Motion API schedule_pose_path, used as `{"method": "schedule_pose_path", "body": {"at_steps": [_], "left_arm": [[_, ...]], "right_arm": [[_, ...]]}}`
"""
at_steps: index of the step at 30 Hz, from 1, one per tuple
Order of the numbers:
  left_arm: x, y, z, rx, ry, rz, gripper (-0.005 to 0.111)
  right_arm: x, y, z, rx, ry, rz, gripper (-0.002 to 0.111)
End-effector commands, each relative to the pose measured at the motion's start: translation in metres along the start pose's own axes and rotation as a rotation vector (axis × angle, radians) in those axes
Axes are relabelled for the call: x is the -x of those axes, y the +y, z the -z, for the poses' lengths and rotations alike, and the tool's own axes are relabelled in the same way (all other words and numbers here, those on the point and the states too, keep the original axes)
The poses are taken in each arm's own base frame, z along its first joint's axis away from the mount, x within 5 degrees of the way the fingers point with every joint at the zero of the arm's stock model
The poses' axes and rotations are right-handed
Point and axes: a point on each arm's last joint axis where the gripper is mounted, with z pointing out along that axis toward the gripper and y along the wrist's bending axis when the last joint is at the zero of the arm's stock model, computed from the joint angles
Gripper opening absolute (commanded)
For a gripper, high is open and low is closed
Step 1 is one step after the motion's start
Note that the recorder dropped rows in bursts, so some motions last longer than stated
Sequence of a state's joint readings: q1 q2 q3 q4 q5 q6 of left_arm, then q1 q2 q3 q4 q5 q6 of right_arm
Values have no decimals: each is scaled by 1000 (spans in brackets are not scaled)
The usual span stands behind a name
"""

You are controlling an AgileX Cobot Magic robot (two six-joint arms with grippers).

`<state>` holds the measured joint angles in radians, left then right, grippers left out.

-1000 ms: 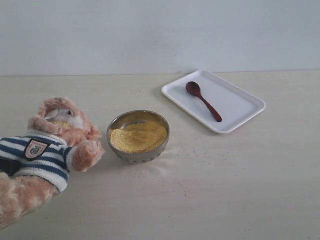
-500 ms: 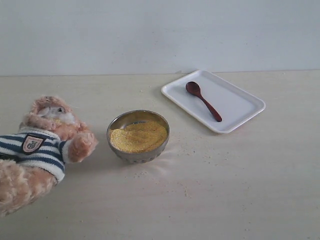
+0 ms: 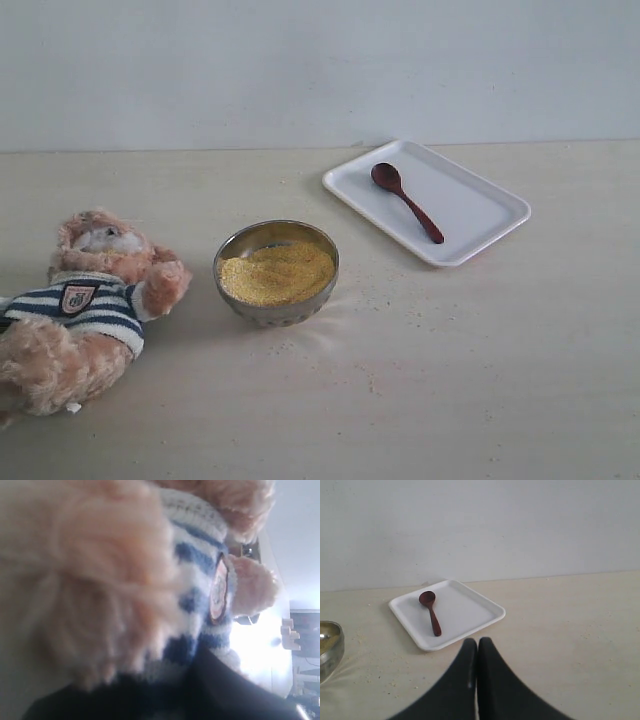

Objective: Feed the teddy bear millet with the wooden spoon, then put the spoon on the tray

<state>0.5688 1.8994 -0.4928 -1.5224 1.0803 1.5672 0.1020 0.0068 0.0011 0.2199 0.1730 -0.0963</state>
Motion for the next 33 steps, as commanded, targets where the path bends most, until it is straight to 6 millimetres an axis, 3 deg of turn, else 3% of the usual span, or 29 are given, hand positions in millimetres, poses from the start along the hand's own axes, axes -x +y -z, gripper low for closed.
{"method": "schedule_pose_path", "body": {"at_steps": [1, 2, 3, 4, 5, 9, 12, 19, 27, 33], "left_arm": [[10, -7, 1, -77, -29, -10, 42], [11, -7, 1, -80, -29, 0, 53], [12, -7, 2, -80, -28, 26, 76], [13, -7, 2, -80, -16, 59, 88], [14, -7, 2, -81, -8, 65, 89], [23, -5, 14, -95, 24, 87, 77], [28, 2, 29, -98, -35, 117, 60], [26, 13, 50, -75, -72, 283, 43], [25, 10, 68, -55, -141, 261, 5], [33, -17, 90, -27, -255, 161, 5]], "right_arm": [[1, 0, 1, -2, -11, 3, 0], [1, 0, 1, -2, -11, 3, 0], [1, 0, 1, -2, -11, 3, 0], [1, 0, 1, -2, -11, 3, 0], [1, 0, 1, -2, -11, 3, 0], [1, 0, 1, -2, -11, 3, 0], [1, 0, 1, -2, -11, 3, 0], [1, 0, 1, -1, -11, 1, 0], [1, 0, 1, -1, -11, -1, 0], [1, 0, 1, -1, -11, -3, 0]]}}
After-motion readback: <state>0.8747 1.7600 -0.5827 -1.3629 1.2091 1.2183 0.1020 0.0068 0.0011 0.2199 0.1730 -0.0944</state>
